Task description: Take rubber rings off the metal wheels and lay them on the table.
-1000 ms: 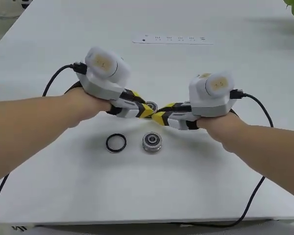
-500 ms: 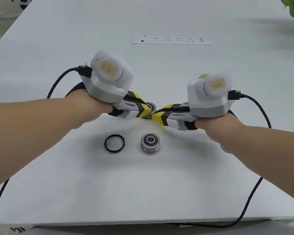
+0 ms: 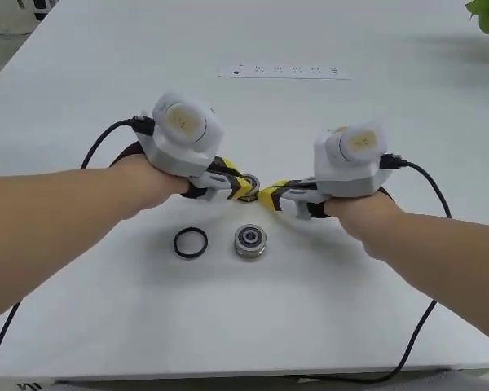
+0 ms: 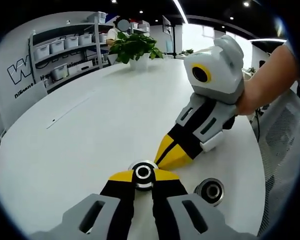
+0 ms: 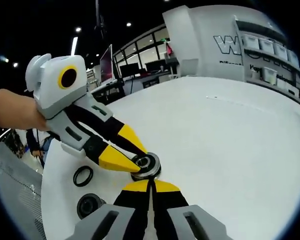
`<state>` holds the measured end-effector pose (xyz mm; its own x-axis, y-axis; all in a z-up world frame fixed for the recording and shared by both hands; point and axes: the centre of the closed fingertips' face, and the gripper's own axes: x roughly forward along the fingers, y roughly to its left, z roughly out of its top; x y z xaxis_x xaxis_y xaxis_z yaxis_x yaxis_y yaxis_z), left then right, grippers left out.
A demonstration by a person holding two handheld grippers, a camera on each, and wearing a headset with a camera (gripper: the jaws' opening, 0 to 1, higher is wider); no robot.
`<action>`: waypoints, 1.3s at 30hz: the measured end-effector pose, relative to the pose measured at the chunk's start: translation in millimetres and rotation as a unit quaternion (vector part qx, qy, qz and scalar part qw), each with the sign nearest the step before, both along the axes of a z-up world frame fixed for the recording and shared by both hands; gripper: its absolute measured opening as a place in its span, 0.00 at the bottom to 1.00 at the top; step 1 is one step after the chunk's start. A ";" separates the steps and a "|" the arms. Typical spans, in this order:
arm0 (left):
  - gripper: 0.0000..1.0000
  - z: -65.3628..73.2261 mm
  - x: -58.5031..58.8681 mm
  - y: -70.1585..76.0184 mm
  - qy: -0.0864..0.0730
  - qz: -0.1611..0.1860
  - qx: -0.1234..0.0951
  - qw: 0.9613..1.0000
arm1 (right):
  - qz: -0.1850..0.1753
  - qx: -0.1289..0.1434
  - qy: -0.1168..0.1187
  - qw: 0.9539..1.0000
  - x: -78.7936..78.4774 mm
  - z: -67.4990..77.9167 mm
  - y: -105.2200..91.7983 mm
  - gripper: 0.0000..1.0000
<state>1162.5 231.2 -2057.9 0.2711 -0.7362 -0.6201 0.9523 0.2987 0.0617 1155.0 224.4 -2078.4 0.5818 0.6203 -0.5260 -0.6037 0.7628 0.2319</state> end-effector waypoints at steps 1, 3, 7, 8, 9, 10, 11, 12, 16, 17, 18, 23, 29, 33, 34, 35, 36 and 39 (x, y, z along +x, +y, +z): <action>0.07 0.0 -0.4 -0.1 -0.001 -0.001 0.001 1.000 | -0.005 0.006 0.005 1.000 1.0 -0.1 -1.2 0.00; 0.07 0.1 -0.6 -0.2 -0.004 -0.002 0.002 1.000 | -0.022 0.030 0.017 0.999 1.6 1.5 -1.2 0.00; 0.07 0.2 -0.8 -0.1 -0.005 -0.003 0.004 1.000 | -0.031 0.035 0.021 0.999 1.7 2.2 -4.3 0.00; 0.07 0.2 -1.0 -0.1 -0.005 -0.004 0.005 1.000 | -0.035 0.037 0.020 0.998 2.3 2.8 -5.5 0.00; 0.07 0.2 -1.3 -0.1 -0.005 -0.005 0.005 1.000 | -0.042 0.039 0.019 0.998 3.7 4.1 -7.6 0.00; 0.07 0.1 -1.3 -0.1 -0.005 -0.005 0.006 1.000 | -0.051 0.051 0.023 0.997 4.8 6.7 -8.8 0.00; 0.07 0.1 -1.5 -0.2 -0.005 -0.005 0.006 1.000 | -0.054 0.054 0.025 0.997 4.5 7.5 -9.0 0.00; 0.07 0.0 -1.3 -0.3 -0.005 -0.004 0.007 1.000 | -0.054 0.055 0.020 0.997 4.2 10.1 -9.1 0.00; 0.07 0.0 -1.8 -0.7 -0.005 -0.004 0.010 1.000 | -0.065 0.069 0.023 0.995 2.9 14.6 -5.2 0.00; 0.07 0.1 -1.8 -0.7 -0.005 -0.003 0.011 1.000 | -0.067 0.071 0.024 0.995 2.4 14.9 -4.9 0.00; 0.07 0.0 -1.7 -0.7 -0.006 -0.003 0.013 1.000 | -0.070 0.075 0.024 0.994 1.8 15.9 -4.6 0.00; 0.06 0.0 -1.5 -0.5 -0.004 0.000 0.013 1.000 | -0.077 0.083 0.019 0.993 -0.3 18.9 -1.7 0.00; 0.06 0.1 -1.3 -0.5 -0.005 0.002 0.015 1.000 | -0.078 0.094 0.023 0.992 -0.8 20.8 0.4 0.00; 0.06 0.0 -1.0 -0.5 -0.006 0.001 0.018 1.000 | -0.073 0.099 0.025 0.992 -1.0 22.5 4.0 0.00; 0.06 0.0 -1.0 -0.6 -0.007 0.001 0.019 1.000 | -0.071 0.099 0.025 0.992 -1.0 22.8 5.0 0.00; 0.06 0.0 -1.0 -0.7 -0.007 0.000 0.020 1.000 | -0.070 0.099 0.025 0.992 -0.8 22.8 5.4 0.00; 0.06 0.0 -1.1 -0.7 -0.007 -0.001 0.020 1.000 | -0.069 0.099 0.025 0.992 -0.9 23.0 6.3 0.00; 0.06 0.0 -1.1 -0.7 -0.008 -0.002 0.022 1.000 | -0.066 0.100 0.025 0.992 -0.8 22.7 7.2 0.00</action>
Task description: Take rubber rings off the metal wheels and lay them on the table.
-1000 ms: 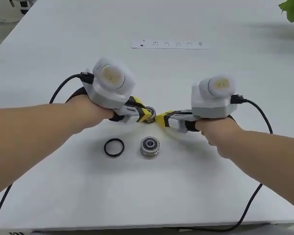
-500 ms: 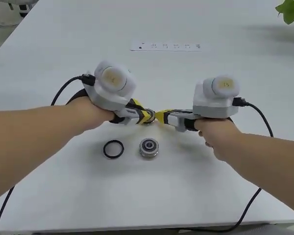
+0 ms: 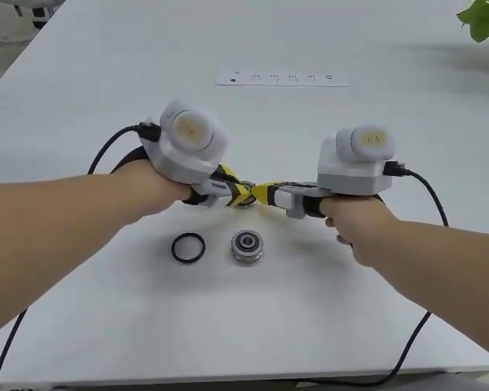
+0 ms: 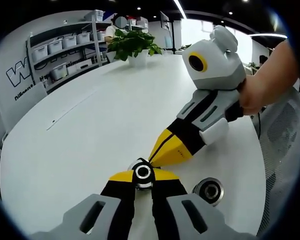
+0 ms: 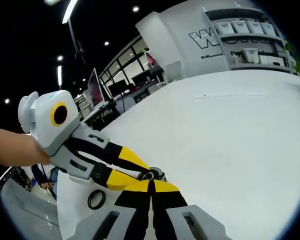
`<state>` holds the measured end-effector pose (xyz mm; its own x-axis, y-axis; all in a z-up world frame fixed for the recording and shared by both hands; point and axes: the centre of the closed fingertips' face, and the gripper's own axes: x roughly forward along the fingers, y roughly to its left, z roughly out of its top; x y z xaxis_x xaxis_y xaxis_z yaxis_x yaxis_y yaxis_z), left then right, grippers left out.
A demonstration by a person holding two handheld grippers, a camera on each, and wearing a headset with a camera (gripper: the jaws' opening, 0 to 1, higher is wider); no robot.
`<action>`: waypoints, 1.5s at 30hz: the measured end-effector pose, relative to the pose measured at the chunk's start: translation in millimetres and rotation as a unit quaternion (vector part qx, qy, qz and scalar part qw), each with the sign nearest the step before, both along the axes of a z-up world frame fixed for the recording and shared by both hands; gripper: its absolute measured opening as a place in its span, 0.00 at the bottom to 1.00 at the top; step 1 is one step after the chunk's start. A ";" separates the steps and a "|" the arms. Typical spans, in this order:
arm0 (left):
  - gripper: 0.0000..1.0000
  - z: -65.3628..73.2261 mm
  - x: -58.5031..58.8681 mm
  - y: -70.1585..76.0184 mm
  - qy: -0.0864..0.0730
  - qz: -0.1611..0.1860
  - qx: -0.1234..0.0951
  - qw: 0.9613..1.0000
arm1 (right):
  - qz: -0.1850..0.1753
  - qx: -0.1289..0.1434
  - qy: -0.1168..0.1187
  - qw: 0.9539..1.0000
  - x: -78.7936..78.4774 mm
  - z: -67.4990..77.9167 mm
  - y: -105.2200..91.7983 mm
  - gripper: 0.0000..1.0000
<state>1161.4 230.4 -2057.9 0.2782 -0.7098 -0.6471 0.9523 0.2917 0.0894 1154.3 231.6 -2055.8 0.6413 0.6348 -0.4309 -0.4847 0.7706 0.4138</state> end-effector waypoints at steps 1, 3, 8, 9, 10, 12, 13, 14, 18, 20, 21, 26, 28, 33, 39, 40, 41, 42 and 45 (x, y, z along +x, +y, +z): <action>0.06 0.0 0.1 0.0 0.000 0.000 0.000 1.000 | 0.000 0.003 0.001 1.000 0.0 0.0 -0.3 0.00; 0.06 0.0 0.0 0.1 0.000 -0.001 0.000 1.000 | -0.001 0.005 0.001 1.000 0.1 -0.1 -1.2 0.00; 0.06 -0.1 0.0 0.1 0.000 -0.002 -0.002 1.000 | 0.002 0.010 0.002 1.000 -0.4 0.4 -1.3 0.00; 0.06 -0.1 0.0 0.1 0.000 -0.002 -0.002 1.000 | 0.002 0.011 0.003 1.000 -0.6 0.4 -1.3 0.00; 0.06 -0.1 -0.2 0.1 0.000 -0.003 -0.002 1.000 | 0.003 0.013 0.003 1.000 -0.8 0.2 -1.5 0.00; 0.06 -0.1 -0.6 -0.1 0.000 -0.004 -0.001 1.000 | 0.005 0.014 0.003 1.000 -0.8 0.1 -1.6 0.00; 0.06 -0.2 -0.7 -0.1 0.000 -0.004 -0.002 1.000 | 0.006 0.015 0.004 1.000 -0.9 0.2 -1.8 0.00; 0.06 -0.2 -0.7 -0.1 0.000 -0.004 -0.002 1.000 | 0.006 0.015 0.004 1.000 -1.0 0.4 -1.7 0.00; 0.06 -0.2 -0.9 -0.2 0.001 -0.004 -0.003 1.000 | 0.009 0.016 0.004 1.000 -1.2 0.6 -1.1 0.00; 0.06 -0.2 -0.8 -0.2 0.001 -0.003 -0.002 1.000 | 0.011 0.015 0.004 1.000 -1.0 0.8 -0.6 0.00; 0.06 -0.2 -0.8 -0.2 0.001 -0.003 -0.002 1.000 | 0.012 0.015 0.004 1.000 -0.9 1.0 -0.2 0.00; 0.06 -0.1 -0.9 -0.2 0.000 -0.002 -0.002 1.000 | 0.013 0.018 0.005 1.000 -0.8 1.6 0.4 0.00; 0.06 -0.1 -1.1 -0.3 -0.001 -0.004 0.000 1.000 | 0.015 0.021 0.005 1.000 -1.0 1.9 0.6 0.00; 0.06 -0.2 -1.4 -0.2 -0.001 -0.005 0.002 1.000 | 0.017 0.032 0.005 0.999 -0.9 4.9 2.2 0.00; 0.06 0.0 -2.6 -0.2 -0.002 -0.007 0.004 1.000 | 0.023 0.034 0.005 0.999 -3.4 6.6 3.1 0.00; 0.06 -0.1 -2.8 -0.2 -0.002 -0.007 0.004 1.000 | 0.024 0.035 0.005 0.999 -3.7 6.8 3.1 0.00; 0.06 -0.1 -2.9 -0.3 -0.002 -0.007 0.004 1.000 | 0.024 0.036 0.005 0.999 -4.0 7.2 3.2 0.00; 0.06 -0.1 -3.0 -0.2 -0.002 -0.007 0.005 1.000 | 0.026 0.039 0.005 0.999 -4.7 8.0 4.0 0.00; 0.06 -0.2 -2.7 -0.1 -0.002 -0.007 0.005 1.000 | 0.028 0.039 0.004 0.999 -5.4 9.2 4.2 0.00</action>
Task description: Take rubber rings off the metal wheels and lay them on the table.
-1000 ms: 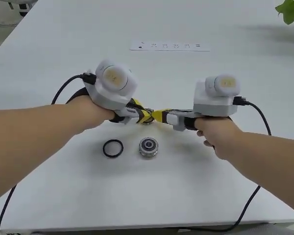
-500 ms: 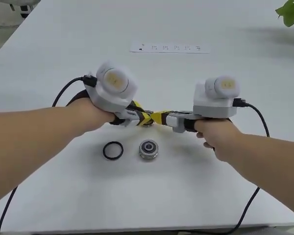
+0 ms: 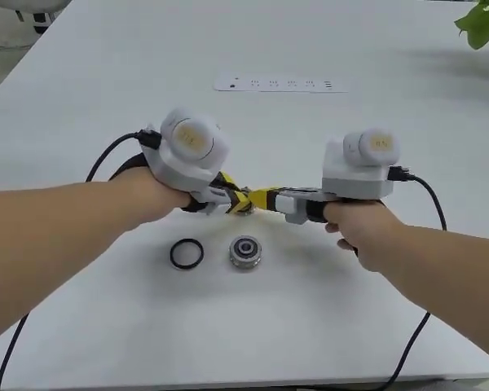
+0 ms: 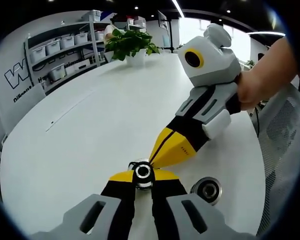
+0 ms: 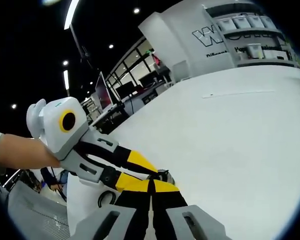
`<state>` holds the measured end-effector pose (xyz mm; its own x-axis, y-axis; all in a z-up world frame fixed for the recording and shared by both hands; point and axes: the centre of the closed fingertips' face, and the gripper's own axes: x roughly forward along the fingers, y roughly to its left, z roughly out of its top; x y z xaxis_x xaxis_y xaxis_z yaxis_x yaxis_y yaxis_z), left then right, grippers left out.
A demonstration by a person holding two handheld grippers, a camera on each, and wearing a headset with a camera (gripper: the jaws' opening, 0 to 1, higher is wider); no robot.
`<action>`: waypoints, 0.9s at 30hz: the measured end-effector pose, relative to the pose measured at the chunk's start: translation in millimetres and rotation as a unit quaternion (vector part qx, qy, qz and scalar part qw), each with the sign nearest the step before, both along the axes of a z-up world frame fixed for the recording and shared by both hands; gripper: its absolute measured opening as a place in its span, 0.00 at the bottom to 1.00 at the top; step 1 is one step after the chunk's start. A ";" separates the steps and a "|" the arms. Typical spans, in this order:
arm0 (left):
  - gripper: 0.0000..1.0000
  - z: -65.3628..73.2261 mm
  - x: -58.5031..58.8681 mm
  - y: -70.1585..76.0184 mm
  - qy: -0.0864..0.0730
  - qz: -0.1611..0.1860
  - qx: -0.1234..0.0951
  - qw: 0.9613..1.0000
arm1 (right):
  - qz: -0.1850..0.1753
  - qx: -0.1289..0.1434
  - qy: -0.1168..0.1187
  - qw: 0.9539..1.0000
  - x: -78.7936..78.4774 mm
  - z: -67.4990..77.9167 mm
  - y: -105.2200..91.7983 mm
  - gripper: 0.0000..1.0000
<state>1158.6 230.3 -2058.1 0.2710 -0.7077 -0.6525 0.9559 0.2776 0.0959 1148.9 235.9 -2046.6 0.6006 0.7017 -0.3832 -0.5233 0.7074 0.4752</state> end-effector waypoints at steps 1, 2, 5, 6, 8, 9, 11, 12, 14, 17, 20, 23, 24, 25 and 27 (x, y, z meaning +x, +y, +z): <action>0.06 0.0 0.1 0.0 0.000 0.000 0.000 1.000 | 0.000 0.002 0.000 1.000 -0.2 0.4 0.3 0.00; 0.06 -0.1 0.1 0.0 0.000 0.000 0.001 1.000 | 0.000 0.001 -0.001 1.000 -0.4 0.4 0.1 0.00; 0.06 -0.1 0.1 0.0 0.000 0.001 0.001 1.000 | 0.002 0.004 -0.001 1.000 -1.2 0.9 -0.1 0.00; 0.06 -0.1 0.2 0.0 0.000 0.001 0.001 1.000 | 0.004 0.006 0.000 1.000 -2.0 1.6 0.6 0.00; 0.06 -0.1 0.2 0.1 0.000 0.002 0.001 1.000 | 0.004 0.005 -0.001 1.000 -2.5 1.9 0.3 0.00; 0.06 -0.1 0.2 0.1 0.000 0.003 0.001 1.000 | 0.004 0.006 -0.001 1.000 -2.6 2.1 0.3 0.00; 0.06 -0.1 0.3 0.1 0.001 0.004 0.001 1.000 | 0.002 0.010 -0.003 1.000 -2.7 3.3 0.6 0.00; 0.06 0.0 0.3 0.2 0.002 0.006 0.000 1.000 | 0.002 0.010 -0.002 1.000 -2.9 3.2 0.7 0.00; 0.06 0.0 0.4 0.2 0.004 0.010 -0.002 1.000 | 0.002 0.010 -0.003 1.000 -3.1 3.5 1.2 0.00; 0.07 0.1 0.6 0.1 0.005 0.017 -0.002 1.000 | -0.001 0.007 -0.003 1.000 -2.6 3.8 0.3 0.00; 0.07 0.4 0.9 -0.3 0.003 0.016 0.000 1.000 | -0.004 0.003 -0.004 1.000 -1.9 3.6 -0.4 0.00; 0.07 0.5 0.7 -0.5 0.007 0.020 0.000 1.000 | -0.007 0.001 -0.006 1.000 -1.2 3.6 -1.0 0.00; 0.07 0.5 0.5 -0.6 0.006 0.019 0.001 1.000 | -0.009 0.001 -0.006 1.000 -1.0 3.6 -1.3 0.00; 0.07 0.6 0.2 -0.7 0.005 0.018 0.002 1.000 | -0.010 0.002 -0.006 1.000 -0.9 3.6 -1.6 0.00; 0.08 1.1 -0.5 -0.7 0.003 0.014 0.004 1.000 | -0.014 0.001 -0.006 1.000 -0.1 3.4 -3.4 0.00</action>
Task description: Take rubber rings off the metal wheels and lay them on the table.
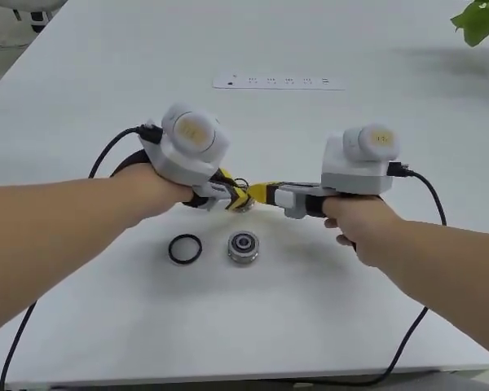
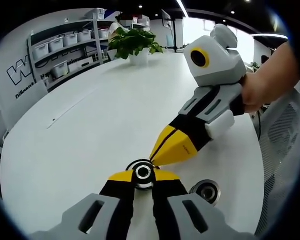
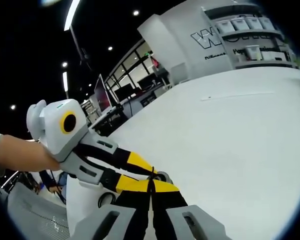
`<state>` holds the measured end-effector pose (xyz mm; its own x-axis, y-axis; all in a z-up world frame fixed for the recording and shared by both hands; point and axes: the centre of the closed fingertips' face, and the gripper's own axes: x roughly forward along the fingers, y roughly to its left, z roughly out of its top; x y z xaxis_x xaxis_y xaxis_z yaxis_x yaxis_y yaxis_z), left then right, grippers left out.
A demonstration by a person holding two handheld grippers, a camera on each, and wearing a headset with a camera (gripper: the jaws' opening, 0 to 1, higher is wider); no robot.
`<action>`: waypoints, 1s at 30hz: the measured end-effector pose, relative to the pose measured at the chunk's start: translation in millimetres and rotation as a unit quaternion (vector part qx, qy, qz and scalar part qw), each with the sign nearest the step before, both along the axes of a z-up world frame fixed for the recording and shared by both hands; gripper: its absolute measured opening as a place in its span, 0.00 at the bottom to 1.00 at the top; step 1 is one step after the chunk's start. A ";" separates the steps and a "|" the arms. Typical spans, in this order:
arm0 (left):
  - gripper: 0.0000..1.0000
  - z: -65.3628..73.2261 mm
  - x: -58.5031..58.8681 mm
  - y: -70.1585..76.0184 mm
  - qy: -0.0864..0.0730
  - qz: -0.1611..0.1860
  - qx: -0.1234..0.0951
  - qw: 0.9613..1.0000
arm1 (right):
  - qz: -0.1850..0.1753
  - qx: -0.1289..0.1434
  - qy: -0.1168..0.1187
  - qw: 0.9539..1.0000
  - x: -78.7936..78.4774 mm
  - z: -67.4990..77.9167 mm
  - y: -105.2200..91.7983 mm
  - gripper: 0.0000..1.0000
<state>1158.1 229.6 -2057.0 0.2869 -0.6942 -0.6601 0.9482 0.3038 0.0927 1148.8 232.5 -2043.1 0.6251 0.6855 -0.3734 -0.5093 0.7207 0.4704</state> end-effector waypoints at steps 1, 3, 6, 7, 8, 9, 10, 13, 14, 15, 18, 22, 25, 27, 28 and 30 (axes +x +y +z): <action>0.08 0.3 -0.4 -0.1 0.000 -0.002 0.000 1.000 | -0.001 0.000 0.001 1.000 0.2 -0.4 -0.9 0.00; 0.09 2.0 -1.6 -0.6 0.002 -0.004 -0.004 1.000 | -0.004 -0.001 0.001 1.000 0.3 -0.6 -2.3 0.00; 0.11 6.7 -2.5 -1.5 0.003 -0.007 -0.012 1.000 | -0.007 -0.003 0.000 1.000 0.7 -0.7 -4.0 0.00; 0.12 8.9 -3.6 -2.2 0.007 -0.006 -0.017 1.000 | -0.007 -0.002 0.000 1.000 0.7 -0.5 -4.0 0.00; 0.13 10.2 -4.2 -2.1 0.005 -0.008 -0.017 1.000 | -0.008 -0.003 -0.001 1.000 1.0 -0.4 -4.3 0.00; 0.15 12.5 -5.9 -2.6 0.008 -0.010 -0.022 1.000 | -0.007 -0.003 0.000 1.000 1.0 -0.5 -4.4 0.00; 0.18 14.5 -6.5 -3.2 0.008 -0.010 -0.027 1.000 | -0.007 -0.002 0.000 1.000 0.9 -0.6 -4.4 0.00; 0.21 20.5 -10.6 -3.9 0.010 -0.016 -0.037 0.999 | -0.009 0.002 0.001 1.000 1.8 0.6 -4.4 0.00; 0.22 21.8 -11.2 -3.9 0.009 -0.018 -0.039 0.999 | -0.009 0.003 0.001 1.000 2.0 1.2 -4.5 0.00; 0.23 22.5 -11.5 -3.7 0.008 -0.018 -0.041 0.999 | -0.009 0.004 0.001 1.000 2.2 1.6 -4.6 0.00; 0.26 26.9 -14.2 -1.6 0.009 -0.021 -0.049 0.999 | -0.010 0.007 0.000 1.000 3.4 3.6 -4.8 0.00; 0.36 30.6 -16.6 1.6 0.013 -0.020 -0.059 0.998 | -0.012 0.012 -0.001 1.000 3.6 6.5 -5.8 0.00; 0.40 33.9 -18.1 5.7 0.015 -0.020 -0.066 0.997 | -0.013 0.015 -0.002 1.000 3.5 8.3 -6.6 0.00; 0.41 36.8 -19.2 9.3 0.014 -0.019 -0.071 0.997 | -0.012 0.015 -0.002 1.000 2.6 8.7 -6.7 0.00; 0.42 38.2 -20.2 10.4 0.016 -0.019 -0.075 0.997 | -0.011 0.015 -0.002 1.000 2.0 9.0 -6.9 0.00; 0.45 42.1 -22.6 13.4 0.017 -0.019 -0.083 0.996 | -0.011 0.017 -0.003 1.000 1.4 10.2 -7.1 0.00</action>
<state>1135.5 243.0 -2015.0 0.2372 -0.8049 -0.5440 0.9612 0.2758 0.0110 1150.2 225.4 -2033.0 0.6417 0.6841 -0.3468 -0.4964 0.7151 0.4921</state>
